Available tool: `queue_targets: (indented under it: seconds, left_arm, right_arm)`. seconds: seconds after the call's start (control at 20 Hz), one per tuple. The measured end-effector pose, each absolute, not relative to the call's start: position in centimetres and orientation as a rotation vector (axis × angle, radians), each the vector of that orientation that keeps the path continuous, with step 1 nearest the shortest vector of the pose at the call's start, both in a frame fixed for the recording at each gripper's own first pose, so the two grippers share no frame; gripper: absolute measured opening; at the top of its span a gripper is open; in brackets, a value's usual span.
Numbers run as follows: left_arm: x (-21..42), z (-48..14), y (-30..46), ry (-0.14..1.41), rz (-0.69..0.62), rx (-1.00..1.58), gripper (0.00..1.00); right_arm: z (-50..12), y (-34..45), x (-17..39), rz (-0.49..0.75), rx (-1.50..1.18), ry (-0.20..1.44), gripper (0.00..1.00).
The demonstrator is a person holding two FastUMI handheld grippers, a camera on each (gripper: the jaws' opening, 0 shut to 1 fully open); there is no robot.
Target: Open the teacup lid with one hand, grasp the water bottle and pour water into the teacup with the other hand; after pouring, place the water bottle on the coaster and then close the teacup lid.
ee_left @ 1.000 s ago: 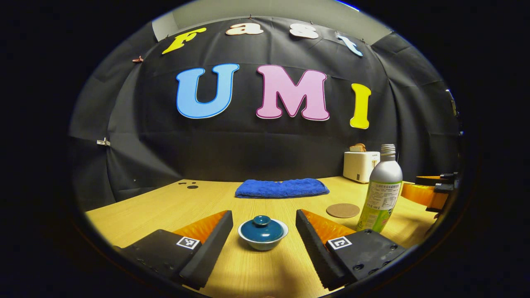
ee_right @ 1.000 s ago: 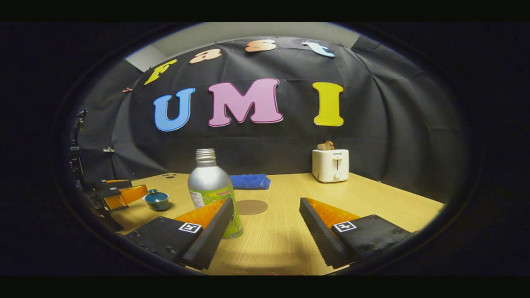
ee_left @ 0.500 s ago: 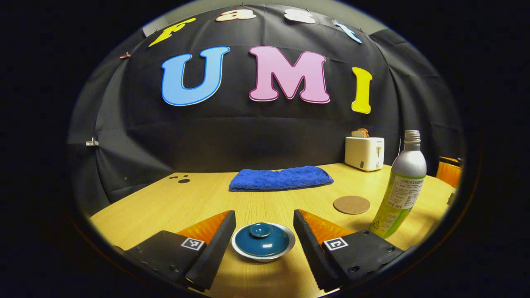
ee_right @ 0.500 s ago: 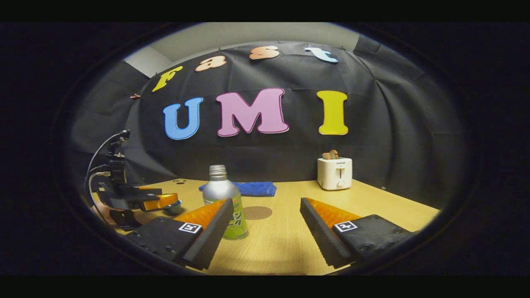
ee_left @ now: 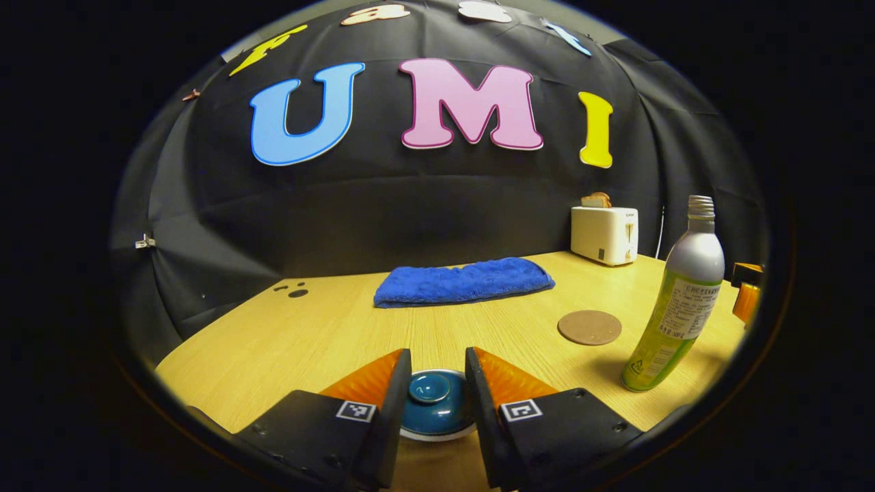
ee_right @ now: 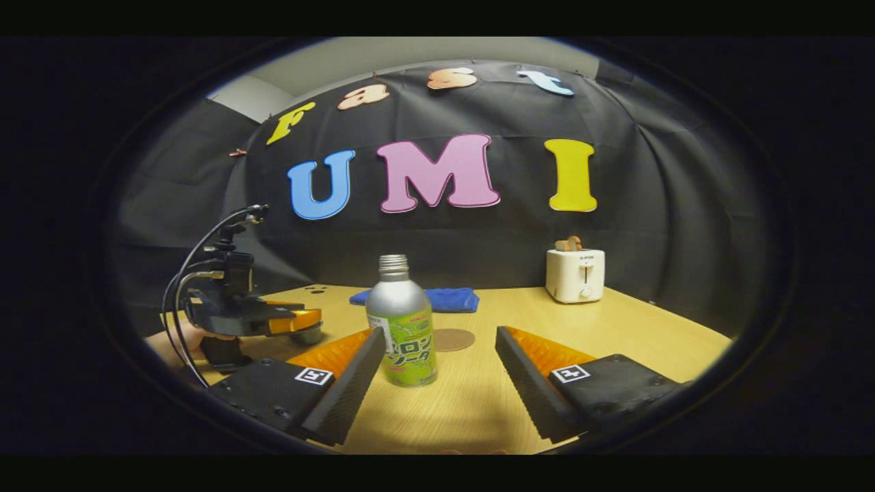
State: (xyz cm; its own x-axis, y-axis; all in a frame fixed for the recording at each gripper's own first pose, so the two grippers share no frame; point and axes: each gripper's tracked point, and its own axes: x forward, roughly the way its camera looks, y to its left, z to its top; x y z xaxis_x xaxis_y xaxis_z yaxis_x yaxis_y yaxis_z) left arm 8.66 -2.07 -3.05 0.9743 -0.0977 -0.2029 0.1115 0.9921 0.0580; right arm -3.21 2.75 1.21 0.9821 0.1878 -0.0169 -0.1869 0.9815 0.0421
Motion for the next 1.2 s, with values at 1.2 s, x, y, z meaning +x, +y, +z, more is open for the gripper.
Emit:
queue_targets:
  seconds: [1.2]
  left_arm:
    - [2.2, 3.7, 3.2, 0.008, -0.008, 0.048, 0.29]
  right_arm:
    - [-0.6, 6.7, 0.1, 0.221, 0.0, 0.067, 1.0]
